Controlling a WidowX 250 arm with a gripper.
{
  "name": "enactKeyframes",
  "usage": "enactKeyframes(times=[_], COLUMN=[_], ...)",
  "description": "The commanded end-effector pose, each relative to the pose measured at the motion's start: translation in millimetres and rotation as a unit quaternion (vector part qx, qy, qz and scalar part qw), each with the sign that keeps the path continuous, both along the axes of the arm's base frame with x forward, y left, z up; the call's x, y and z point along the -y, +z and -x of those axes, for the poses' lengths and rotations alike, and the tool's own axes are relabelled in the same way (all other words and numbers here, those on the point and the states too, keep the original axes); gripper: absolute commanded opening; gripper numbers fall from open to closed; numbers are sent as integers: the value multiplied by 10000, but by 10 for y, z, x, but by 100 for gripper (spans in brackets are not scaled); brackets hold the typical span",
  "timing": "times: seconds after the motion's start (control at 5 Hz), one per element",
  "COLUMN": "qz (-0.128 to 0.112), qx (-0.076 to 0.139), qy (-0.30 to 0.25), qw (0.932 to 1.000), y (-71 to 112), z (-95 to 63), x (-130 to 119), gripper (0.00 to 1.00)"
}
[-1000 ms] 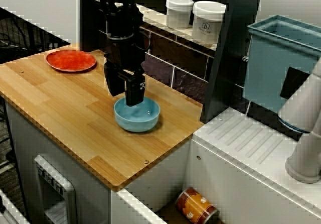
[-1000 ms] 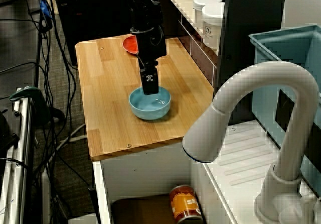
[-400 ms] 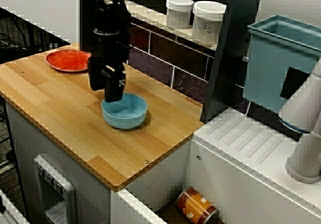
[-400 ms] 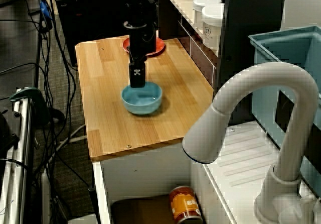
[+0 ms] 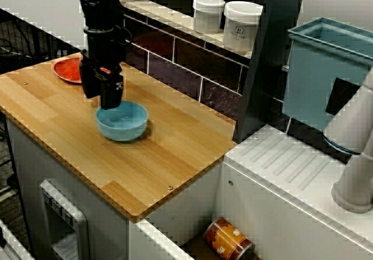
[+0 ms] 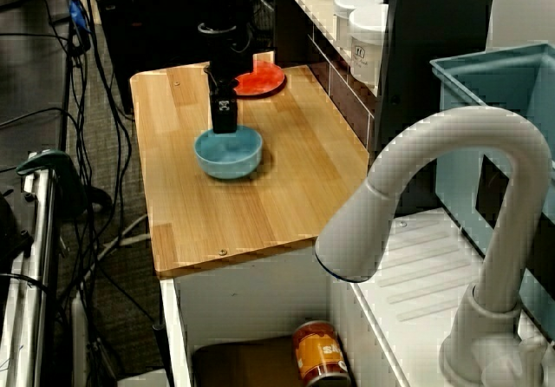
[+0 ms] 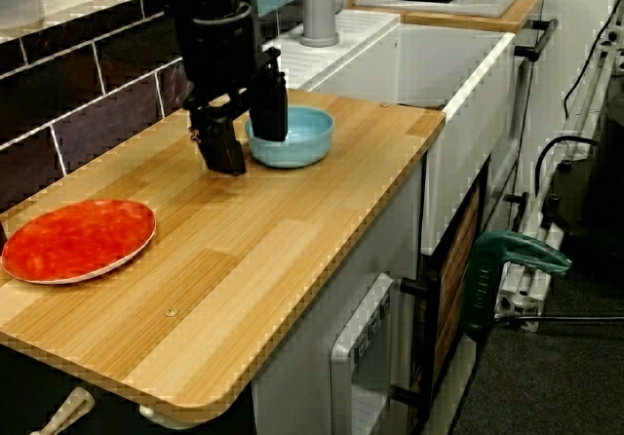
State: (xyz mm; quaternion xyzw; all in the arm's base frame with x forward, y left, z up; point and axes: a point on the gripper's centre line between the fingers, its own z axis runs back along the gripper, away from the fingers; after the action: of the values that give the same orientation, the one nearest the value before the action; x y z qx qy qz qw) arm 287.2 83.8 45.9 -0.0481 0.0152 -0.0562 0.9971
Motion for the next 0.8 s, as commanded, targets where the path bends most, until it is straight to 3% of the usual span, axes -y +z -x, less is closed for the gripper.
enactKeyframes(times=[0.0, 0.2, 0.4, 0.6], qz=[67, -22, 4, 298], qx=[244, 126, 301, 322], qy=[324, 135, 81, -37], qw=[9992, 9998, 9995, 9990], y=[165, 143, 119, 210], z=[21, 22, 87, 134], x=[-441, -579, -704, -690], gripper=[100, 100, 100, 100])
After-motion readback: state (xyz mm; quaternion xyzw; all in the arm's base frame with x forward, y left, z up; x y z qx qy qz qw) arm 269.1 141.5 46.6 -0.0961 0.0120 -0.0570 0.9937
